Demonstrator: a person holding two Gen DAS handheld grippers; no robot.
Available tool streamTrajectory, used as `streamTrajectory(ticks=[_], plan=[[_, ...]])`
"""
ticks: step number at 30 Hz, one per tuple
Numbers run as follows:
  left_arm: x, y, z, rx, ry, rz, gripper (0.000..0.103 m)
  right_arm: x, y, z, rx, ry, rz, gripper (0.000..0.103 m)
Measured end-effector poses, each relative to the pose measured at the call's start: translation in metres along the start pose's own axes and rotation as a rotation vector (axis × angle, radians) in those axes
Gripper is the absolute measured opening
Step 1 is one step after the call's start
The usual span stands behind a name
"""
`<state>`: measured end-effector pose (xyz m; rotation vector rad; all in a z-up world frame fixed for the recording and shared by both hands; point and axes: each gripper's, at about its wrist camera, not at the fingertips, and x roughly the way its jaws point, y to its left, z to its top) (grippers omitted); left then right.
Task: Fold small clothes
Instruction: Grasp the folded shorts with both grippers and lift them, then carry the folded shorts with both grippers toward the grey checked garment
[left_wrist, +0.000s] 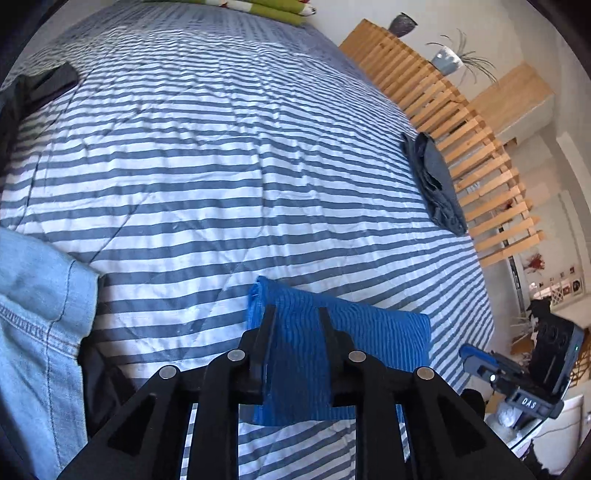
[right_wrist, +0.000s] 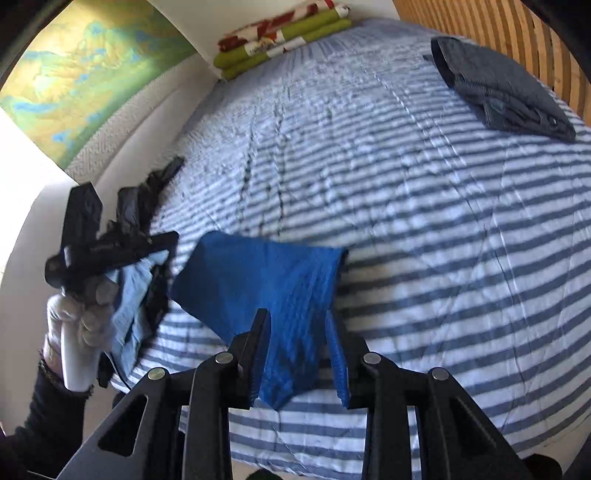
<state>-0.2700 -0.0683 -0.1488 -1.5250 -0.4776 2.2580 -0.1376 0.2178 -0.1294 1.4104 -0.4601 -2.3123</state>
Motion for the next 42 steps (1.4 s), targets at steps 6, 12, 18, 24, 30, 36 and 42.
streamTrajectory(ticks=[6,12,18,24,30,36,42], plan=[[0.049,0.002,0.006,-0.018,0.059,0.024,0.019,0.050,0.006,0.027,0.036,-0.005,-0.002,0.028],[0.068,0.026,0.001,-0.040,0.067,0.018,0.011,0.089,-0.015,0.001,-0.023,0.120,-0.076,0.029],[0.035,0.022,-0.015,-0.022,0.023,0.065,0.044,0.055,-0.022,-0.009,-0.015,0.108,-0.071,0.035],[0.033,0.019,-0.046,0.020,0.066,0.110,0.071,0.046,-0.035,-0.030,0.106,0.143,0.013,0.052],[0.042,0.027,-0.056,-0.003,0.047,0.113,0.065,0.061,-0.031,-0.040,0.135,0.149,0.041,0.053],[0.052,0.024,-0.059,-0.030,0.061,0.082,0.025,0.066,-0.025,-0.043,0.140,0.135,0.072,0.044],[0.043,0.013,-0.058,-0.042,0.024,0.085,0.013,0.075,-0.019,-0.042,0.150,0.150,0.086,0.014]])
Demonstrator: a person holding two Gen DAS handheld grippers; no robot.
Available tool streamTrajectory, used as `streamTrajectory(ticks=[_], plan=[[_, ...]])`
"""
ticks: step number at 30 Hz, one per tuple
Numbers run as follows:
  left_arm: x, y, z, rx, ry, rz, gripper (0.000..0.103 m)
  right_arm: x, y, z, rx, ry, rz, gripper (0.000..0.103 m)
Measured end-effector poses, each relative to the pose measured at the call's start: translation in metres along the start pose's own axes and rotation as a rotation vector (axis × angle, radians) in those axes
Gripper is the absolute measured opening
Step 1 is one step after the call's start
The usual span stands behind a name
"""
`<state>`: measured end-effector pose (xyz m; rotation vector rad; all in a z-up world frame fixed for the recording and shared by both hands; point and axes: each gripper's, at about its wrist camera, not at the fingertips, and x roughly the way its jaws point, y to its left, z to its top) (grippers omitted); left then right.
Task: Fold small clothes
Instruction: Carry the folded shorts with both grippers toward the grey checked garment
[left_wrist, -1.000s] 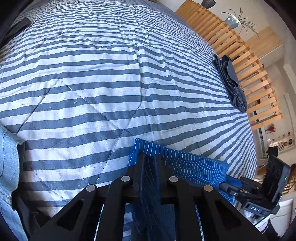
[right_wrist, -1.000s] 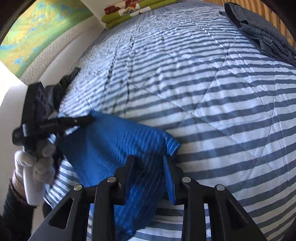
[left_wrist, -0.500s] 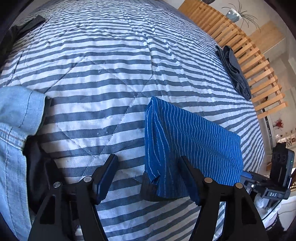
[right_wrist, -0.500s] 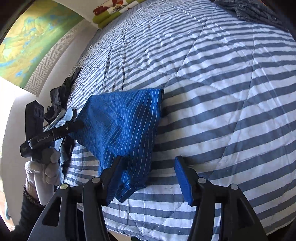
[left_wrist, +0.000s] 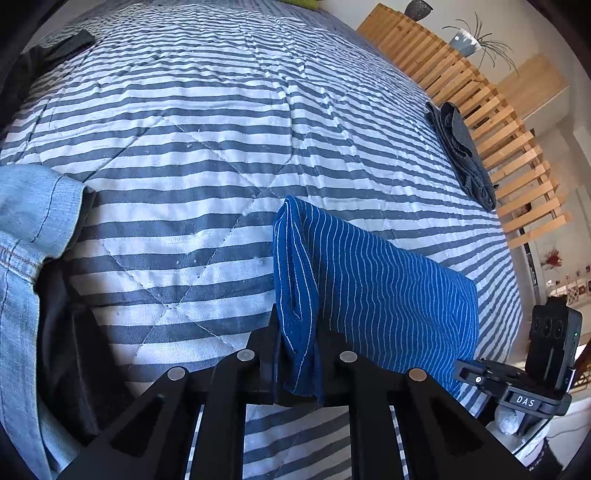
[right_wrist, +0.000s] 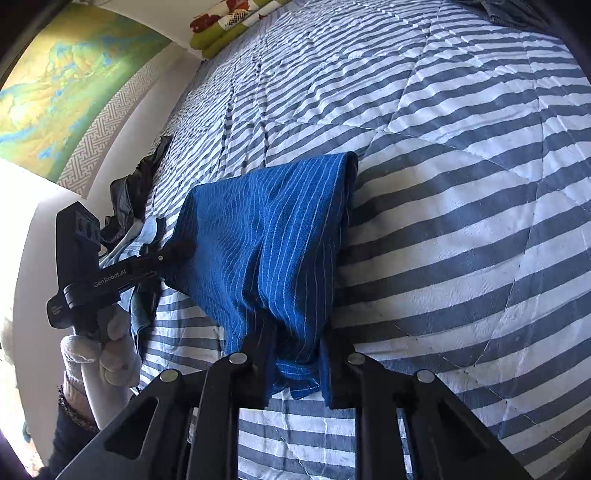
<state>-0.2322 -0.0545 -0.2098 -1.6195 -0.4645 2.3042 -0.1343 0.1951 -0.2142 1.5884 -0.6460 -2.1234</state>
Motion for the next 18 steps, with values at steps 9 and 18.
streamTrajectory(ticks=[9,18], plan=[[-0.057,-0.046,0.003,0.078,-0.098,-0.051,0.012,-0.061,0.025,0.006,-0.148,-0.133,-0.057,0.011],[-0.052,-0.141,0.045,0.182,-0.145,-0.131,0.012,-0.138,-0.002,0.047,-0.183,-0.273,-0.145,0.011]])
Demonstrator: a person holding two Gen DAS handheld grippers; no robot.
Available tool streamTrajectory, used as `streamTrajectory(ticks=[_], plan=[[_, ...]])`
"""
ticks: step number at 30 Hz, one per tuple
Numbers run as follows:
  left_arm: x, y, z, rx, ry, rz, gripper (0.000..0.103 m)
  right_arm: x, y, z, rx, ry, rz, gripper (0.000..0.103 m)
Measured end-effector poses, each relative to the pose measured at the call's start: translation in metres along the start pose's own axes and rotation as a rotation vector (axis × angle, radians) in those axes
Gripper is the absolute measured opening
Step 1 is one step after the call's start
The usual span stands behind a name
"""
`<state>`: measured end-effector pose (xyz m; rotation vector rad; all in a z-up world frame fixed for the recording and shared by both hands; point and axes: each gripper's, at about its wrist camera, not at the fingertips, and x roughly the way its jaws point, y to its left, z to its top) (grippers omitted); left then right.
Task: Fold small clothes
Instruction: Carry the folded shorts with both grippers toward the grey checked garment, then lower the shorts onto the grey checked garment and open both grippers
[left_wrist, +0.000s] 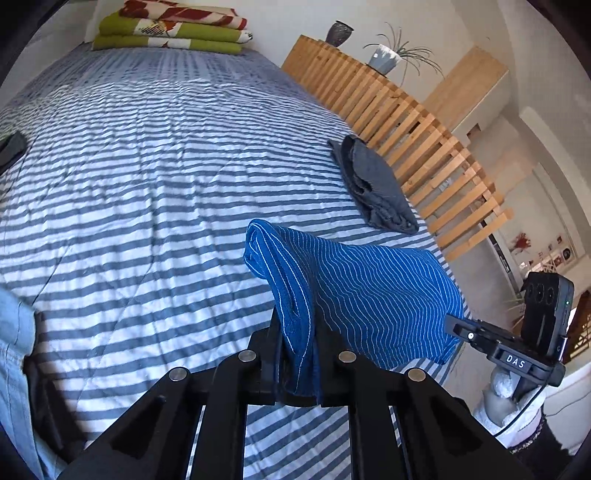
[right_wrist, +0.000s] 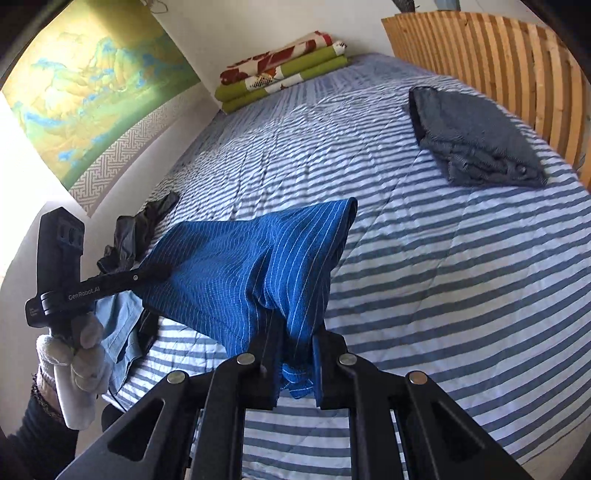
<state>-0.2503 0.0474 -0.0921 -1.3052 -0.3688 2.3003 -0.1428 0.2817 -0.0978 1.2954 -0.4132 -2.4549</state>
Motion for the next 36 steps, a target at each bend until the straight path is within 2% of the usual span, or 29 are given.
streamTrajectory(ticks=[8,12,18,22,27,29,30,31,33,36], plan=[[0.078,-0.085,0.076,0.054,-0.037,-0.070,0.012,-0.030,-0.072,0.073,-0.030,-0.092,-0.165,0.011],[0.121,-0.120,0.124,0.081,-0.067,-0.074,0.012,-0.038,-0.111,0.114,-0.055,-0.123,-0.223,0.010],[0.196,-0.157,0.189,0.108,-0.086,-0.065,0.012,-0.030,-0.164,0.173,-0.096,-0.162,-0.303,0.010],[0.247,-0.173,0.219,0.116,-0.092,-0.060,0.012,-0.012,-0.204,0.205,-0.111,-0.161,-0.347,0.010],[0.310,-0.184,0.235,0.151,-0.095,-0.018,0.012,0.016,-0.253,0.228,-0.112,-0.157,-0.374,0.010],[0.341,-0.179,0.232,0.148,-0.027,0.028,0.016,0.037,-0.272,0.232,-0.098,-0.104,-0.367,0.012],[0.354,-0.174,0.230,0.128,0.029,0.038,0.021,0.050,-0.285,0.234,-0.078,-0.046,-0.367,0.012],[0.363,-0.169,0.229,0.104,0.069,0.043,0.025,0.060,-0.297,0.234,-0.052,0.001,-0.389,0.017],[0.358,-0.165,0.227,0.098,0.031,0.043,0.029,0.065,-0.315,0.229,0.008,0.044,-0.424,0.019],[0.344,-0.167,0.232,0.109,-0.037,0.056,0.031,0.044,-0.319,0.220,0.057,-0.039,-0.404,0.020]])
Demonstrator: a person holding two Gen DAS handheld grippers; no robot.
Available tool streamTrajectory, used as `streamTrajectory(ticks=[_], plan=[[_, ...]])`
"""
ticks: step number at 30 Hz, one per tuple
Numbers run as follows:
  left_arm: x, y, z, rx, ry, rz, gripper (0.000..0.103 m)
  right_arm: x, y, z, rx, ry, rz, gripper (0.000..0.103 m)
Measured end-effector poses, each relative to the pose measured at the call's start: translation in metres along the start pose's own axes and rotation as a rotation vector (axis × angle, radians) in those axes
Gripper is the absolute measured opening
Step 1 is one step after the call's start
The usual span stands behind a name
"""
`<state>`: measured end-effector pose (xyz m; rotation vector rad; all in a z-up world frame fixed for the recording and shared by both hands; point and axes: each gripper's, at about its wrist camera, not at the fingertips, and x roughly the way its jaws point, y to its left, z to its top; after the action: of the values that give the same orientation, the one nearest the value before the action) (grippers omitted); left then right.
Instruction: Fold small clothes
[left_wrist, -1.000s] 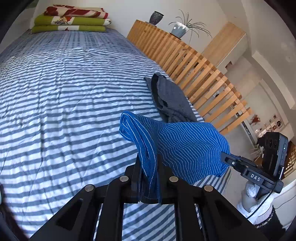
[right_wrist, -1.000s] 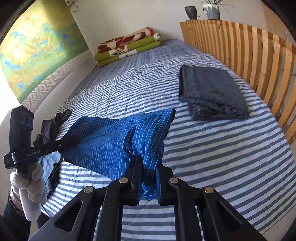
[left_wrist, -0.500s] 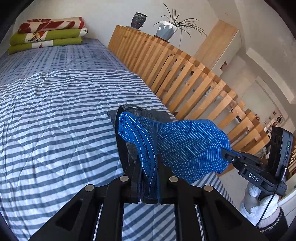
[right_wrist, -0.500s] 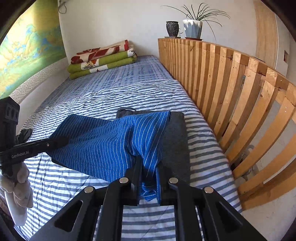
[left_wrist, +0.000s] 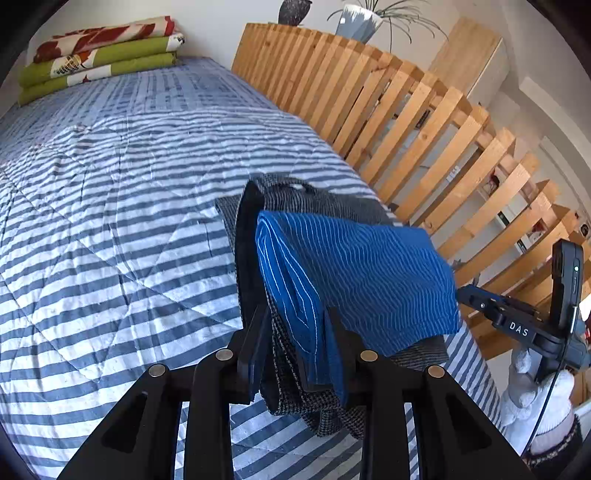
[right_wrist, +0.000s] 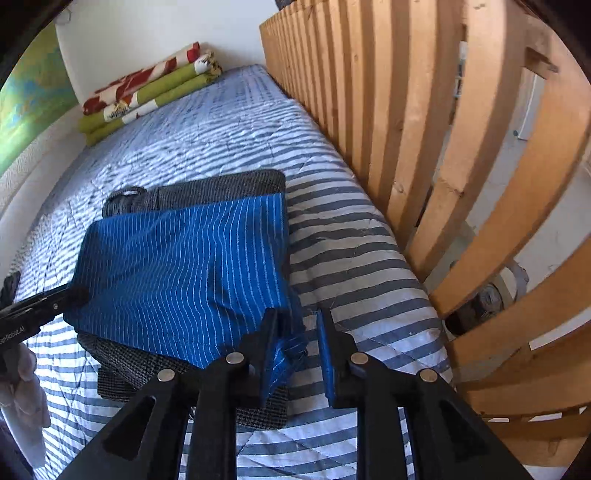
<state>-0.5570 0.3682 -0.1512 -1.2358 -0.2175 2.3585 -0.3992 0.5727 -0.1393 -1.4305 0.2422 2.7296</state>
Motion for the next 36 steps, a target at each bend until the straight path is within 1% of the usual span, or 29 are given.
streamTrajectory(ticks=[3,4,5,7,9,10,11,12,13,14,15,17,18,20,23,27,29,32,33,34,35,36], plan=[[-0.007,-0.006,0.011,0.020,-0.066,0.000,0.030,-0.022,0.006,-0.004,0.001,-0.090,0.017,0.020],[-0.008,-0.009,0.013,0.024,-0.080,0.007,0.030,-0.026,0.011,-0.007,-0.002,-0.109,0.029,0.020],[-0.008,-0.011,0.015,0.022,-0.095,-0.002,0.030,-0.027,0.015,-0.004,-0.001,-0.121,0.032,0.020],[0.000,-0.011,0.019,0.028,-0.082,-0.032,0.030,-0.026,0.022,-0.002,-0.005,-0.133,0.067,0.020],[0.018,-0.010,0.020,0.030,-0.023,-0.056,0.030,-0.017,0.028,0.000,0.003,-0.117,0.098,0.020],[0.031,-0.008,0.016,0.027,0.012,-0.020,0.030,-0.010,0.028,0.000,0.018,-0.104,0.115,0.020],[0.045,-0.003,0.016,0.023,0.041,0.024,0.030,-0.002,0.028,0.002,0.033,-0.078,0.124,0.025],[0.058,0.005,0.013,0.014,0.071,0.050,0.028,0.011,0.027,0.004,0.045,-0.037,0.116,0.027],[0.065,0.009,0.008,-0.004,0.097,0.046,0.022,0.023,0.025,0.002,0.050,0.013,0.082,0.030],[0.065,0.015,0.004,-0.025,0.101,0.026,0.022,0.034,0.023,-0.002,0.048,0.058,0.043,0.031],[0.060,0.019,0.002,-0.031,0.092,0.013,0.022,0.036,0.020,-0.007,0.048,0.068,0.039,0.032],[0.044,0.020,-0.006,-0.001,0.075,0.039,0.023,0.023,0.018,-0.015,0.046,0.040,0.039,0.034],[0.036,0.020,-0.009,0.015,0.072,0.040,0.026,0.014,0.019,-0.019,0.039,0.027,0.025,0.034],[0.017,0.023,-0.018,0.030,0.080,0.042,0.026,-0.006,0.020,-0.030,0.040,0.001,0.002,0.034],[-0.017,0.025,-0.038,0.068,0.094,0.068,0.026,-0.034,0.027,-0.051,0.076,-0.003,0.014,0.034],[-0.079,0.025,-0.068,0.111,0.084,0.102,0.026,-0.072,0.056,-0.081,0.080,-0.030,0.060,0.034],[-0.117,0.022,-0.085,0.113,0.061,0.119,0.028,-0.097,0.076,-0.096,0.067,-0.048,0.079,0.035],[-0.175,0.018,-0.109,0.113,0.018,0.127,0.034,-0.133,0.115,-0.119,0.018,-0.075,0.095,0.035],[-0.194,0.017,-0.117,0.113,0.002,0.126,0.038,-0.145,0.129,-0.125,-0.003,-0.090,0.094,0.035],[-0.214,0.013,-0.127,0.116,-0.015,0.127,0.044,-0.159,0.143,-0.135,-0.021,-0.106,0.100,0.036],[-0.232,0.010,-0.135,0.122,-0.031,0.127,0.048,-0.171,0.156,-0.144,-0.034,-0.119,0.112,0.038],[-0.251,0.006,-0.144,0.133,-0.047,0.134,0.055,-0.182,0.168,-0.152,-0.045,-0.126,0.129,0.039]])
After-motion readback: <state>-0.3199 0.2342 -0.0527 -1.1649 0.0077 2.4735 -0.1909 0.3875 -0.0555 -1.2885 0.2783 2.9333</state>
